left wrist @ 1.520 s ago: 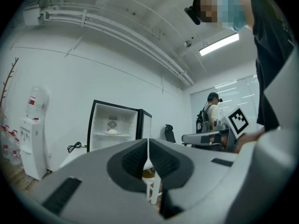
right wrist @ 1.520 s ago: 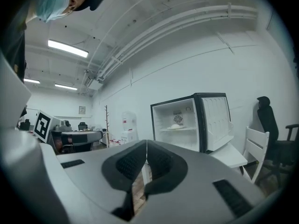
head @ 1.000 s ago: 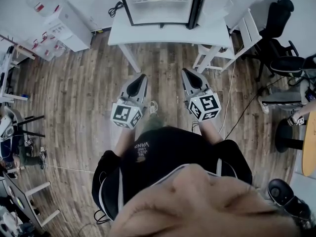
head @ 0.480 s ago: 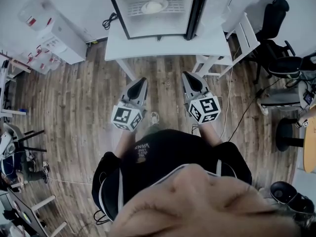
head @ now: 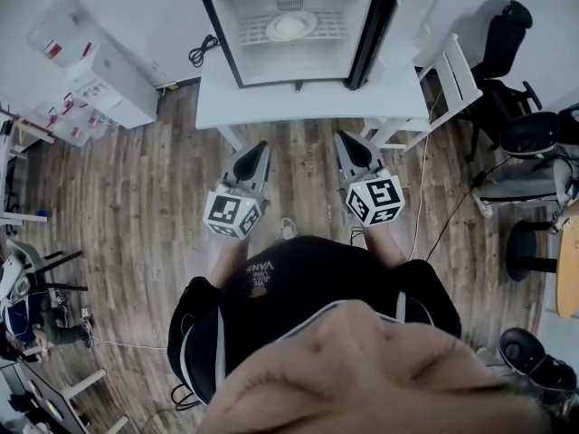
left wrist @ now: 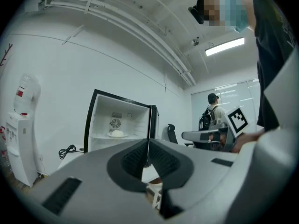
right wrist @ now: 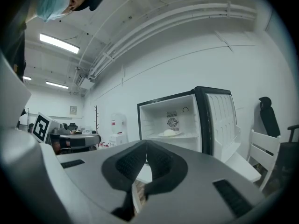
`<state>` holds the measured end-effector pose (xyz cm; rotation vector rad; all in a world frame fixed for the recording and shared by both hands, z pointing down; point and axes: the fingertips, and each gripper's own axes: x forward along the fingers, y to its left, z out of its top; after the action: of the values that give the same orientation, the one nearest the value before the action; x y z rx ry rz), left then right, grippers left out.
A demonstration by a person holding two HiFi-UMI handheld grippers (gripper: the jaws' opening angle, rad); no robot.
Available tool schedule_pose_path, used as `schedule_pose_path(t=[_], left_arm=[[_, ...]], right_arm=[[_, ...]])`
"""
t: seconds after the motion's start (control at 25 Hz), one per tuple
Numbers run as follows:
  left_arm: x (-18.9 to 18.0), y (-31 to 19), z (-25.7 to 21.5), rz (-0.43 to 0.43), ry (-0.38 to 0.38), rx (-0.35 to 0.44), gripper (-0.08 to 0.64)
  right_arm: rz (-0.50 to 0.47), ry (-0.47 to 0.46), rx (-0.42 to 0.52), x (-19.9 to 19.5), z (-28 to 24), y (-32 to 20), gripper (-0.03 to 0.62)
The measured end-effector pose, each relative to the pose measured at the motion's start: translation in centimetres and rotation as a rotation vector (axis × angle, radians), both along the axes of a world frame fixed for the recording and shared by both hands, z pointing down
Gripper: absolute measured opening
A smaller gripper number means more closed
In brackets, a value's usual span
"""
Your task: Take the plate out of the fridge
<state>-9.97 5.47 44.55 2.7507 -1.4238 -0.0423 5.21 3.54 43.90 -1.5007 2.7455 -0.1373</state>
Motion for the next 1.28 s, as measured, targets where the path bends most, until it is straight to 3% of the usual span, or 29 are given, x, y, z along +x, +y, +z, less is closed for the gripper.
schedule_pose_path(t=[0.6, 1.28], left_arm=[[-2.2, -7.1, -0.4, 0.078, -0.005, -0.001, 0.02], [-3.5, -10.5, 0.3, 0.129, 0.002, -0.024, 0.02]], right_arm=[[0.072, -0.003, 0.0, -2.0, -0.4, -6.0, 0.012], [0.12, 0.005, -0.021, -3.3, 0.1, -8.8, 0.012]])
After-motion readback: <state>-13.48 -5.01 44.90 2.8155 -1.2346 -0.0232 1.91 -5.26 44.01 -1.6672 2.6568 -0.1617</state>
